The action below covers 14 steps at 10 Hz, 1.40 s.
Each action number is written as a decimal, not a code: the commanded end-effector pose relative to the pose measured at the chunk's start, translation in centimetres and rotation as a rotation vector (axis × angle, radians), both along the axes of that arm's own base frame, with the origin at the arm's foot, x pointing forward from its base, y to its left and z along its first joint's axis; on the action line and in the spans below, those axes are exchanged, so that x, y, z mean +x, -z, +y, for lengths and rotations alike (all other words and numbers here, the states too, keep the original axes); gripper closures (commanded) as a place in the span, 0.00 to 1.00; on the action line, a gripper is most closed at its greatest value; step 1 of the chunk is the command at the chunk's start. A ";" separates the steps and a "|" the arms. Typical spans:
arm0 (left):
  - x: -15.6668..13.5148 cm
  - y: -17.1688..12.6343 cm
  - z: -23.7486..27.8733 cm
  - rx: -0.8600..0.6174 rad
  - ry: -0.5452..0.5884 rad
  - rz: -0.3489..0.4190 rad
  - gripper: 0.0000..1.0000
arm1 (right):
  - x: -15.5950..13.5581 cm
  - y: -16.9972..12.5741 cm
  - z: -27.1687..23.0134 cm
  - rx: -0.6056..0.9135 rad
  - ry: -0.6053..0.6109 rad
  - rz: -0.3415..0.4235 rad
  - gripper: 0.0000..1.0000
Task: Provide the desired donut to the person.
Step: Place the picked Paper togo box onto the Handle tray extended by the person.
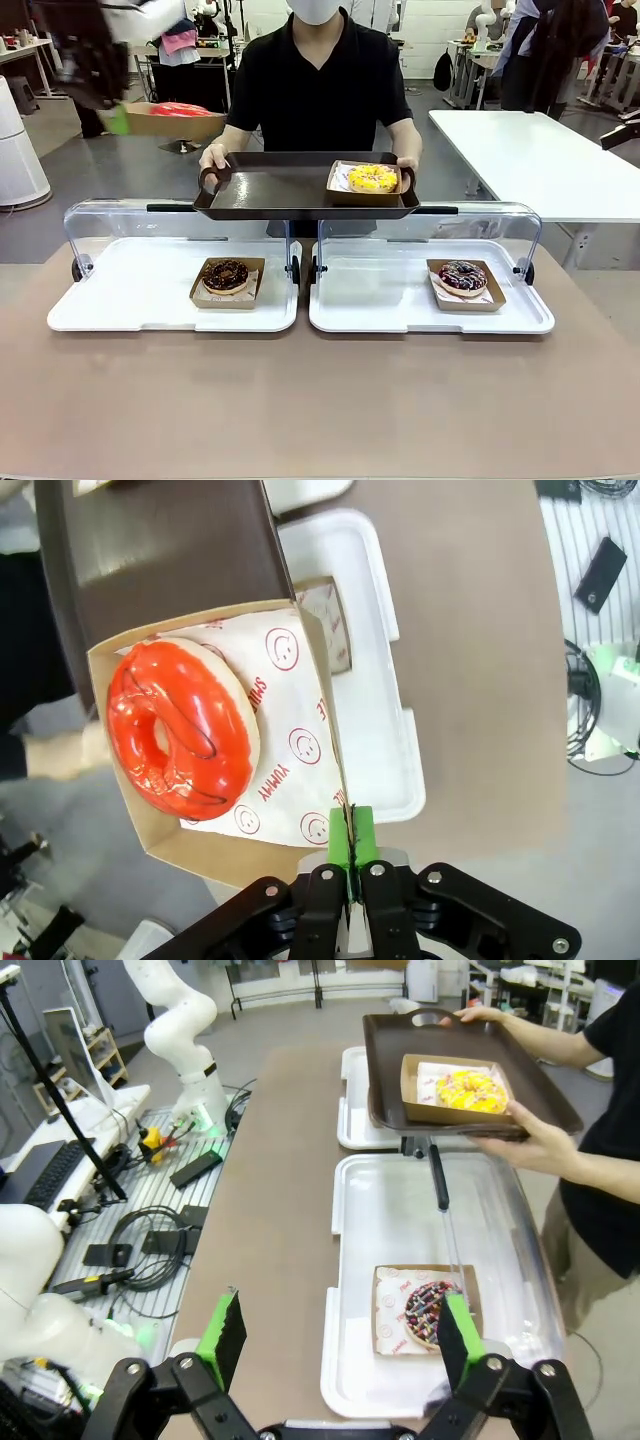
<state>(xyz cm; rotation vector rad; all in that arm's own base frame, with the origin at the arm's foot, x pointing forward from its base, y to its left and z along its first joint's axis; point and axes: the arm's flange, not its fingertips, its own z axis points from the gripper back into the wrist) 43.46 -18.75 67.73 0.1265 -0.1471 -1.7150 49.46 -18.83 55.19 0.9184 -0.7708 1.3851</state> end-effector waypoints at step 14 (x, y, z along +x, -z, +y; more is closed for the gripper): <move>14.9 8.3 -7.0 -0.055 0.005 0.165 0.99 | -0.1 0.1 0.1 0.001 -0.001 0.007 0.00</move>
